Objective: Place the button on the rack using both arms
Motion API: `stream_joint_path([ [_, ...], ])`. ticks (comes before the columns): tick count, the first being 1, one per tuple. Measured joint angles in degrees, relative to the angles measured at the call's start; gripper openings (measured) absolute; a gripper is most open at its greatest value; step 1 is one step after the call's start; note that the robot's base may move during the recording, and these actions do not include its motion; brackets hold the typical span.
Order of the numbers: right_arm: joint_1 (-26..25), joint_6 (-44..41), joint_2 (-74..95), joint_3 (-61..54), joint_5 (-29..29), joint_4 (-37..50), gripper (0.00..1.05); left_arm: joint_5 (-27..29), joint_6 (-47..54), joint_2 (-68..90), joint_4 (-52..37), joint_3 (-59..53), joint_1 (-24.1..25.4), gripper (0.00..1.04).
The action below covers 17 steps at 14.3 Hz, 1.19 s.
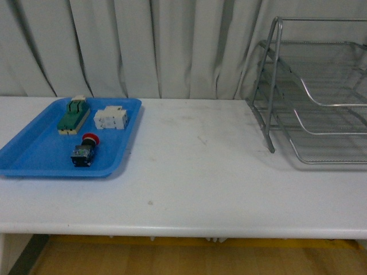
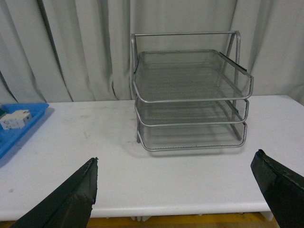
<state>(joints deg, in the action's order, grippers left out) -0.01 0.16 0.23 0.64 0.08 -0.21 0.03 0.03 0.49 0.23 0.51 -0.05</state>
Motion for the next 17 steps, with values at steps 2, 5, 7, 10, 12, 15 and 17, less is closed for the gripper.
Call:
stream_joint_path([
  [2, 0.0, 0.0, 0.0, 0.0, 0.02, 0.0, 0.98, 0.0, 0.0, 0.0, -0.02, 0.0, 0.0, 0.98],
  [5, 0.0, 0.0, 0.0, -0.02, 0.0, 0.0, 0.98, 0.0, 0.0, 0.0, -0.02, 0.0, 0.0, 0.98],
  [7, 0.0, 0.0, 0.0, 0.0, 0.0, 0.0, 0.98, 0.0, 0.0, 0.0, -0.02, 0.0, 0.0, 0.98],
  [10, 0.0, 0.0, 0.0, 0.0, 0.0, 0.0, 0.98, 0.0, 0.0, 0.0, -0.02, 0.0, 0.0, 0.98],
  [12, 0.0, 0.0, 0.0, 0.0, 0.0, 0.0, 0.98, 0.0, 0.0, 0.0, -0.02, 0.0, 0.0, 0.98],
  [15, 0.0, 0.0, 0.0, 0.0, 0.02, 0.0, 0.98, 0.0, 0.0, 0.0, -0.02, 0.0, 0.0, 0.98],
  [17, 0.0, 0.0, 0.0, -0.02, 0.02, 0.0, 0.98, 0.0, 0.0, 0.0, 0.0, 0.0, 0.0, 0.98],
])
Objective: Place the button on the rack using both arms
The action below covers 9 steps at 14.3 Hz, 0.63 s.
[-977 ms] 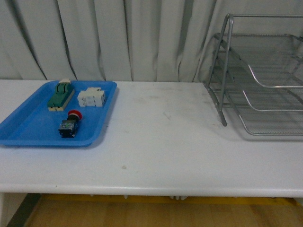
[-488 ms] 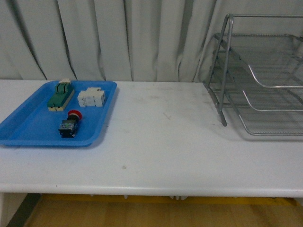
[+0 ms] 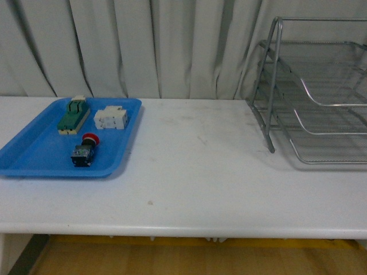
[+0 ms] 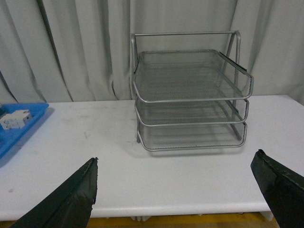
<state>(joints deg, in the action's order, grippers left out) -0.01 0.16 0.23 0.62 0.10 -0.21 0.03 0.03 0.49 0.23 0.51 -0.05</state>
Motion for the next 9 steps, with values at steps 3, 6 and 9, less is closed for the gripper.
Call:
stream_joint_path([
  [3, 0.0, 0.0, 0.0, 0.02, -0.02, 0.0, 0.98, 0.0, 0.0, 0.0, 0.0, 0.0, 0.0, 0.98],
  [6, 0.0, 0.0, 0.0, 0.02, 0.0, 0.0, 0.98, 0.0, 0.0, 0.0, -0.02, 0.0, 0.0, 0.98],
  [9, 0.0, 0.0, 0.0, 0.02, -0.02, 0.0, 0.98, 0.0, 0.0, 0.0, 0.0, 0.0, 0.0, 0.98],
])
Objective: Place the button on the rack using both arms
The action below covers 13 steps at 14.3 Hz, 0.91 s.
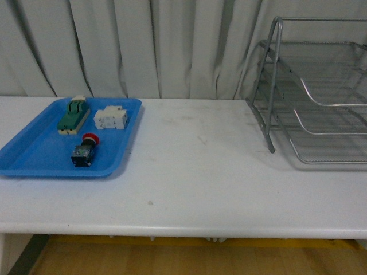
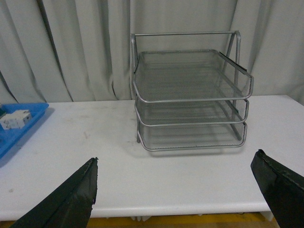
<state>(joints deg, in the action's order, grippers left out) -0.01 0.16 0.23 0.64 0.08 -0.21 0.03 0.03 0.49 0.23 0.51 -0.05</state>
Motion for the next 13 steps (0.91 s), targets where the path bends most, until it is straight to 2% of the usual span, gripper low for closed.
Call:
stream_joint_path([
  [12, 0.0, 0.0, 0.0, 0.0, 0.0, 0.0, 0.98, 0.0, 0.0, 0.0, -0.02, 0.0, 0.0, 0.98],
  [13, -1.75, 1.86, 2.03, 0.04, 4.15, 2.08, 0.98, 0.02, 0.0, 0.0, 0.0, 0.0, 0.0, 0.98],
])
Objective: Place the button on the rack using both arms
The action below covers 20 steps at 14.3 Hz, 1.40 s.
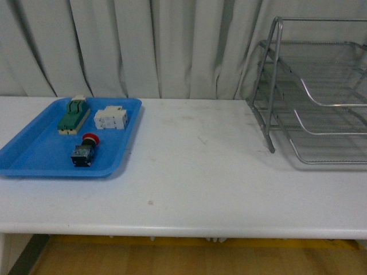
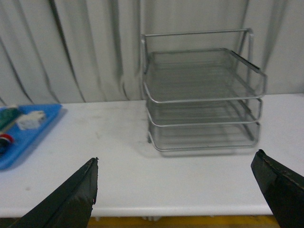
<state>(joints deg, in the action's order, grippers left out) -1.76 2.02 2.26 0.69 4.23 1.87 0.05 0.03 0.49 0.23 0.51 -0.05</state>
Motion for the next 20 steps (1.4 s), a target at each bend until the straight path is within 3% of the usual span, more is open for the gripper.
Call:
stream_joint_path([
  [2, -6.56, 4.72, 17.57, 2.16, 6.21, 16.81, 0.98, -0.04, 0.0, 0.0, -0.02, 0.0, 0.0, 0.98],
  [6, -16.83, 14.12, 62.73, 22.23, 8.26, 51.89, 0.98, -0.02, 0.0, 0.0, -0.02, 0.0, 0.0, 0.98],
  [10, -24.5, 35.01, 93.5, 40.92, 15.32, 61.92, 0.98, -0.02, 0.0, 0.0, -0.02, 0.0, 0.0, 0.98],
  [11, -26.69, 46.95, 100.61, 43.3, 19.93, 67.78, 0.98, -0.02, 0.0, 0.0, -0.02, 0.0, 0.0, 0.98],
  [14, -27.5, 64.54, 111.25, 43.6, 26.86, 71.89, 0.98, -0.04, 0.0, 0.0, -0.02, 0.0, 0.0, 0.98],
  [18, -26.95, 80.15, 123.34, 44.83, 28.76, 71.6, 0.98, -0.04, 0.0, 0.0, -0.02, 0.0, 0.0, 0.98],
  [20, -25.9, 82.53, 126.07, 45.83, 28.63, 71.73, 0.98, -0.04, 0.0, 0.0, -0.02, 0.0, 0.0, 0.98],
])
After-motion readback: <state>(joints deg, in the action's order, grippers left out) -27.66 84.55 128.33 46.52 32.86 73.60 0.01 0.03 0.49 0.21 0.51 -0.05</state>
